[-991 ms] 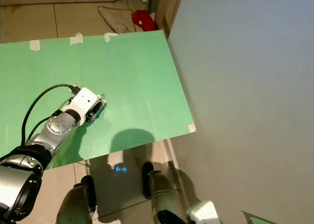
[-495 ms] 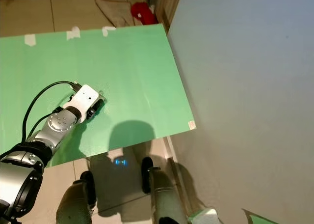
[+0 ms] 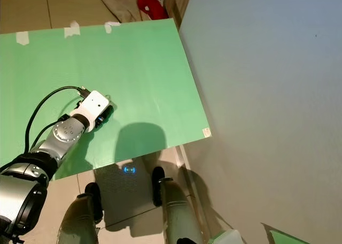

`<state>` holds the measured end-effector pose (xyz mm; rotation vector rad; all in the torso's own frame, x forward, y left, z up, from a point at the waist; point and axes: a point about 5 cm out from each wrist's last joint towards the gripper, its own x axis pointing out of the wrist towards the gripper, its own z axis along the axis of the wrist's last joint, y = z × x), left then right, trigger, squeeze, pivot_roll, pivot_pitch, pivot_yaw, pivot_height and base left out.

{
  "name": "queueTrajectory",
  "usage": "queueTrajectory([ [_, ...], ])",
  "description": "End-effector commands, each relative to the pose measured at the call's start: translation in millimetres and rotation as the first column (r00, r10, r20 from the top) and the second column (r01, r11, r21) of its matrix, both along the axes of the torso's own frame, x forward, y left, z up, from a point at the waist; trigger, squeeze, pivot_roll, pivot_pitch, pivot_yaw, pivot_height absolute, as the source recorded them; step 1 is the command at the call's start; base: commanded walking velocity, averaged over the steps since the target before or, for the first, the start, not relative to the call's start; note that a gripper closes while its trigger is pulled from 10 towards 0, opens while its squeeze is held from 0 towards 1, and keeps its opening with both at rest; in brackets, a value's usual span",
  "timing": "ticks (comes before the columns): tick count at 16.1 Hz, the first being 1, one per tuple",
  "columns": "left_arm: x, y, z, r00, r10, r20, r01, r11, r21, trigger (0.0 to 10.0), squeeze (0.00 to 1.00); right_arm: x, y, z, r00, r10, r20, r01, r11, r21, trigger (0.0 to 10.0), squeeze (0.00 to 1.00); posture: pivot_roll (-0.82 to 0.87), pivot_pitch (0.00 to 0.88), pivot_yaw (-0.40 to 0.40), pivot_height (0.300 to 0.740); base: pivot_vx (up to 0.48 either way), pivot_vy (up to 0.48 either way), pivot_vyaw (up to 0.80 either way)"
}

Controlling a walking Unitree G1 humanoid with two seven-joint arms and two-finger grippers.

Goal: Hang keys on a hook

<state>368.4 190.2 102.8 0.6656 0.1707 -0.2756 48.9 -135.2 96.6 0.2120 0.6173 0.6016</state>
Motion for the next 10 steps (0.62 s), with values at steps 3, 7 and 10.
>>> queueTrajectory([
  [3, -6.3, -5.6, -14.4, 0.996, -0.042, -0.079, 0.044, 0.999, 0.017, 0.0, 0.0, -9.8, -0.8, -1.8, 0.999, 0.01, -0.046, -0.011, 1.0, -0.012, 10.0, 0.0, -0.48, 0.481, -0.187, 0.722, 0.0, 0.0, 0.0],
  [7, -7.9, -4.6, -17.2, 0.992, -0.064, -0.11, 0.069, 0.997, 0.042, 0.0, 0.0, -10.0, 0.7, -2.8, 0.999, 0.011, -0.048, -0.012, 1.0, -0.01, 10.0, 0.0, -0.48, 0.482, -0.184, 0.722, 0.0, 0.0, 0.0],
  [10, -8.4, -4.4, -17.8, 0.99, -0.07, -0.119, 0.075, 0.997, 0.033, 0.0, 0.0, -10.2, 0.5, -3.7, 0.999, 0.012, -0.051, -0.012, 1.0, -0.011, 10.0, 0.0, -0.48, 0.48, -0.185, 0.722, 0.0, 0.0, 0.0],
])
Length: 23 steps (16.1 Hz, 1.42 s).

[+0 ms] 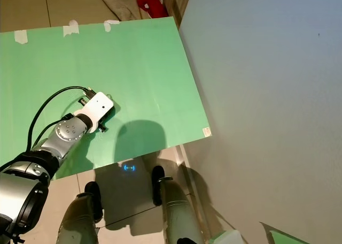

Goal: Hang keys on a hook

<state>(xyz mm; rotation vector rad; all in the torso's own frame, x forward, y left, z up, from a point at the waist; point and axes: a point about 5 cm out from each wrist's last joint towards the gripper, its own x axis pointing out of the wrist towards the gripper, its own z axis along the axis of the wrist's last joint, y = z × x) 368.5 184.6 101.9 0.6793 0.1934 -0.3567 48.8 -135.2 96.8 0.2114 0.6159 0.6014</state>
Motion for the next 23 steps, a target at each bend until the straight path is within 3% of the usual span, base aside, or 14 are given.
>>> queueTrajectory([
  [1, -6.0, -0.2, -11, 0.999, 0.006, -0.045, -0.008, 0.999, -0.045, 0.0, 0.0, -10.1, 0.2, -5, 0.998, 0.012, -0.055, -0.013, 1.0, -0.013, 10.0, 0.0, -0.47, 0.477, -0.181, 0.722, 0.0, 0.0, 0.0],
  [4, -4.1, -1.0, -2, 0.999, 0.038, 0.017, -0.033, 0.978, -0.208, 0.0, 0.0, -6.2, 1.0, -8, 0.999, 0.013, -0.048, -0.014, 1.0, -0.01, 10.0, 0.0, -0.45, 0.461, -0.171, 0.722, 0.0, 0.0, 0.0],
  [7, -14.4, -2.3, -6, 0.995, 0.053, 0.088, -0.018, 0.931, -0.365, 0.0, 0.0, 2.5, 2.1, -14, 0.999, 0.029, -0.032, -0.029, 1.0, -0.004, 10.0, 0.0, -0.4, 0.435, -0.162, 0.722, 0.0, 0.0, 0.0],
  [9, -17.8, -3.1, -1, 0.987, 0.057, 0.148, 0.01, 0.906, -0.423, 0.0, 0.0, 12.2, 1.6, -20, 0.999, 0.045, -0.013, -0.045, 0.999, -0.003, 10.0, 0.0, -0.35, 0.397, -0.154, 0.722, 0.0, 0.0, 0.0],
  [11, -19.7, -4.4, -4, 0.989, 0.072, 0.131, -0.012, 0.91, -0.415, 0.0, 0.0, 32.3, 2.4, -26, 0.997, 0.07, 0.035, -0.07, 0.998, -0.001, 10.0, 0.0, -0.3, 0.347, -0.142, 0.722, 0.0, 0.0, 0.0],
  [12, -20.9, -2.2, -11, 0.992, 0.089, 0.094, -0.047, 0.925, -0.378, 2.8, 0.0, 45.4, 3.3, -29, 0.995, 0.077, 0.062, -0.077, 0.997, -0.004, 10.0, 0.0, -0.28, 0.303, -0.13, 0.722, 0.0, 0.0, 0.0],
  [13, -22.0, -1.0, -14, 0.993, 0.089, 0.083, -0.054, 0.934, -0.352, 2.8, 0.0, 51.4, 3.8, -31, 0.994, 0.079, 0.074, -0.079, 0.997, -0.005, 10.0, 0.0, -0.28, 0.303, -0.13, 0.722, 0.0, 0.0, 0.0],
  [14, -23.2, 1.3, -16, 0.991, 0.098, 0.089, -0.065, 0.944, -0.323, 10.0, 0.0, 61.1, 4.1, -33, 0.993, 0.077, 0.095, -0.077, 0.997, -0.008, 10.0, 0.0, -0.27, 0.262, -0.116, 0.722, 0.0, 0.0, 0.0],
  [15, -28.4, 7.4, -20, 0.985, 0.125, 0.122, -0.09, 0.962, -0.258, 10.0, 0.0, 85.4, 1.1, -34, 0.987, 0.033, 0.159, -0.029, 0.999, -0.032, 10.0, 0.0, -0.24, 0.218, -0.1, 0.722, 0.0, 0.0, 0.0],
  [16, -34.3, 10.3, -22, 0.981, 0.133, 0.14, -0.096, 0.964, -0.249, 10.0, 0.0, 101.9, -4.1, -35, 0.98, -0.03, 0.198, 0.04, 0.998, -0.049, 10.0, 0.0, -0.21, 0.191, -0.085, 0.722, 0.0, 0.0, 0.0],
  [17, -47.6, 20.2, -29, 0.971, 0.19, 0.144, -0.146, 0.952, -0.269, 10.0, 0.0, 136.7, -15.2, -39, 0.954, -0.151, 0.261, 0.171, 0.984, -0.057, 10.0, 0.0, -0.13, 0.137, -0.056, 0.722, 0.0, 0.0, 0.0],
  [20, -52.0, 25.2, -39, 0.97, 0.217, 0.108, -0.185, 0.95, -0.251, 10.0, 0.0, 160.2, -12.5, -42, 0.945, -0.158, 0.287, 0.178, 0.983, -0.043, 10.0, 0.0, -0.1, 0.108, -0.06, 0.722, 0.0, 0.0, 0.0],
  [23, -36.5, 23.1, -29, 0.968, 0.223, 0.117, -0.191, 0.953, -0.235, 10.0, 0.0, 162.1, -3.9, -43, 0.949, -0.113, 0.295, 0.131, 0.991, -0.042, 10.0, 0.0, -0.1, 0.11, -0.07, 0.722, 0.0, 0.0, 0.0],
])
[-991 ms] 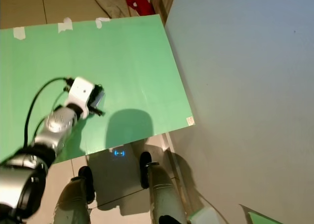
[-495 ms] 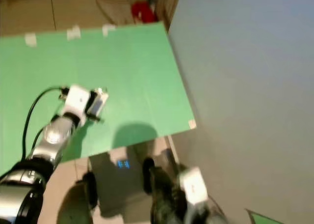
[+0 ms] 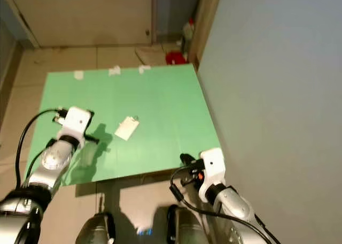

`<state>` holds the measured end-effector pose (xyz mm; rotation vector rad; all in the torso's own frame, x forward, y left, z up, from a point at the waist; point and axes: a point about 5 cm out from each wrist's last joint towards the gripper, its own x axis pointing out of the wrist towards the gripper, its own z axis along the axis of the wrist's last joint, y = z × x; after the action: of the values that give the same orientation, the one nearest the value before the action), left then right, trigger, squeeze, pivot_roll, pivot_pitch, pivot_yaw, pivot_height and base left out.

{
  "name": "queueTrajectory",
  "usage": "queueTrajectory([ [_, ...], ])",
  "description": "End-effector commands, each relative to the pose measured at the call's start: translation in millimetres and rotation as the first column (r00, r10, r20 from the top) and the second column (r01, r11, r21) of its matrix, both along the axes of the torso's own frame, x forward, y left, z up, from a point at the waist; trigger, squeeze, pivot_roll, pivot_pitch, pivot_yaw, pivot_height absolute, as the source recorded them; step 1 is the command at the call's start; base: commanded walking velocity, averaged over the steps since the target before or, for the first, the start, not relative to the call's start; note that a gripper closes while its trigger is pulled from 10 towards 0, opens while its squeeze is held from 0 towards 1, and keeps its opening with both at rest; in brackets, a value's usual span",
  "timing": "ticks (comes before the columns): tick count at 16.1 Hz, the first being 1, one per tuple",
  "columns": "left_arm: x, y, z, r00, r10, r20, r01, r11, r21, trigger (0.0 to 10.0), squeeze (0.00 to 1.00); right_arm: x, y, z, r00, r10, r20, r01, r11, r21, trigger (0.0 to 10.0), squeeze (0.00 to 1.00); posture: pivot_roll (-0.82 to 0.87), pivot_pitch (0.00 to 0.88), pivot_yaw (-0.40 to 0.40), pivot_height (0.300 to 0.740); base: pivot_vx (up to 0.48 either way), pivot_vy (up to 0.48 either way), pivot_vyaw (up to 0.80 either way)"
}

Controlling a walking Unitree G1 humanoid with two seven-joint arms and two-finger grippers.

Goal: Hang keys on a hook

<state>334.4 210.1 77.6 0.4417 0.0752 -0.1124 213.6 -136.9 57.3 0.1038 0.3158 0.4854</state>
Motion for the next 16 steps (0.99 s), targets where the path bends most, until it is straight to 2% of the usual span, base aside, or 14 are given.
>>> queueTrajectory([
  [1, 4.2, -5.2, -1, 1.0, -0.009, -0.026, 0.01, 1.0, 0.012, 10.0, 0.0, -7.8, -1.7, -5, 1.0, 0.019, -0.017, -0.02, 1.0, -0.009, 10.0, 0.0, -0.12, 0.119, -0.076, 0.722, 0.0, 0.0, 0.0],
  [4, 8.1, -8.6, -4, 0.997, 0.003, -0.079, -0.003, 1.0, 0.008, 10.0, 0.0, -19.4, -9.9, -7, 1.0, 0.009, -0.022, -0.009, 1.0, -0.017, 10.0, 0.0, -0.19, 0.153, -0.089, 0.722, 0.0, 0.0, 0.0],
  [8, 5.2, -14.1, -19, 0.983, 0.03, -0.183, -0.044, 0.996, -0.072, 10.0, 0.0, -65.7, -32.2, 1, 0.997, -0.025, -0.075, 0.02, 0.997, -0.074, 10.0, 0.0, -0.33, 0.227, -0.141, 0.722, 0.0, 0.0, 0.0],
  [9, 4.2, -15.8, -21, 0.982, 0.03, -0.187, -0.046, 0.996, -0.079, 10.0, 0.0, -72.2, -34.5, 3, 0.996, -0.029, -0.081, 0.023, 0.997, -0.077, 10.0, 0.0, -0.36, 0.243, -0.156, 0.722, 0.0, 0.0, 0.0],
  [12, 0.1, -25.9, -31, 0.973, 0.006, -0.232, -0.024, 0.997, -0.073, 10.0, 0.0, -111.3, -45.3, 15, 0.988, -0.04, -0.147, 0.024, 0.994, -0.111, 10.0, 0.0, -0.44, 0.304, -0.195, 0.722, 0.0, 0.0, 0.0],
  [13, 0.9, -25.0, -30, 0.972, 0.014, -0.233, -0.033, 0.996, -0.077, 10.0, 0.0, -118.8, -46.8, 17, 0.985, -0.046, -0.164, 0.027, 0.993, -0.116, 10.0, 0.0, -0.46, 0.322, -0.206, 0.722, 0.0, 0.0, 0.0],
  [14, 2.5, -20.5, -28, 0.971, 0.037, -0.234, -0.057, 0.995, -0.078, 10.0, 0.0, -133.9, -48.3, 22, 0.979, -0.056, -0.194, 0.032, 0.992, -0.124, 10.0, 0.0, -0.48, 0.343, -0.215, 0.722, 0.0, 0.0, 0.0],
  [16, 2.6, -17.6, -28, 0.969, 0.054, -0.243, -0.07, 0.996, -0.061, 10.0, 0.0, -140.9, -49.9, 25, 0.976, -0.063, -0.209, 0.037, 0.991, -0.129, 10.0, 0.0, -0.5, 0.36, -0.222, 0.722, 0.0, 0.0, 0.0],
])
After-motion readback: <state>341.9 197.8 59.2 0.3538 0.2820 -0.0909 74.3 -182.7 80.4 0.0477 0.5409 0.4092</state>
